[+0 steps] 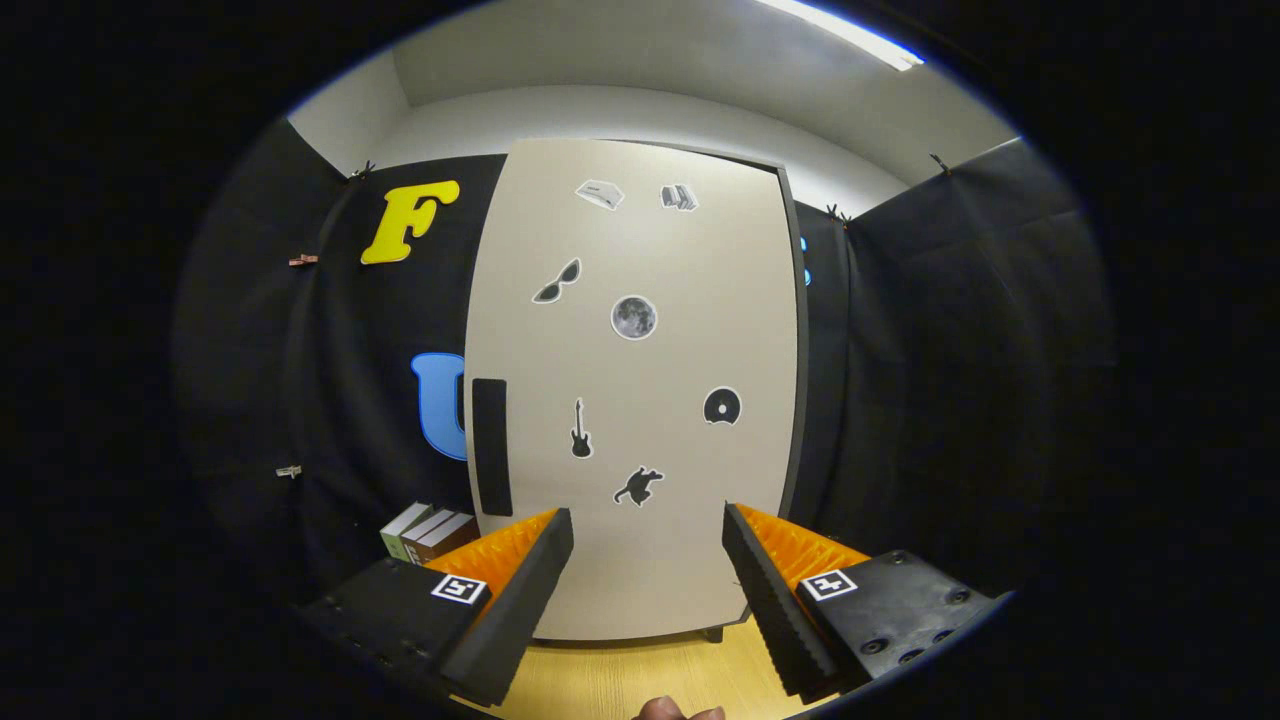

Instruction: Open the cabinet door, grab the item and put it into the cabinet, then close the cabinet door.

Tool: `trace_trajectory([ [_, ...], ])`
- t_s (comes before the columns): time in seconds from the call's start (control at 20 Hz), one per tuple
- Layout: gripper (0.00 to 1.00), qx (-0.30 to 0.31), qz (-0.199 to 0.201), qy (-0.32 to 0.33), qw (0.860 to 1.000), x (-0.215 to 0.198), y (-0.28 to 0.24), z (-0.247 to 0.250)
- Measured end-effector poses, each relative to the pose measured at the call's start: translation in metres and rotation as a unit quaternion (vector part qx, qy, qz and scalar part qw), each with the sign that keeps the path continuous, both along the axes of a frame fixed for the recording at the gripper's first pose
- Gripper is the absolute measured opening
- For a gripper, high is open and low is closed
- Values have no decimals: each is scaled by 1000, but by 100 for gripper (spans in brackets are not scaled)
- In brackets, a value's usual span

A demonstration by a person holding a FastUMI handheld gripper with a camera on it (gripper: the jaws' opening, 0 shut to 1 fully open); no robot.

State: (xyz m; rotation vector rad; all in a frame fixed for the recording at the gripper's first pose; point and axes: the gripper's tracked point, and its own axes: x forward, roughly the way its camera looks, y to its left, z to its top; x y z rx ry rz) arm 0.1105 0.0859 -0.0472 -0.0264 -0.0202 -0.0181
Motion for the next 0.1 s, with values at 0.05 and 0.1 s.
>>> trace_trajectory([
  [0.05, 98, 0, 1, 1, 1000, -1, 1, 0],
  [0.1, 98, 0, 2, 1, 1000, -1, 2, 0],
])
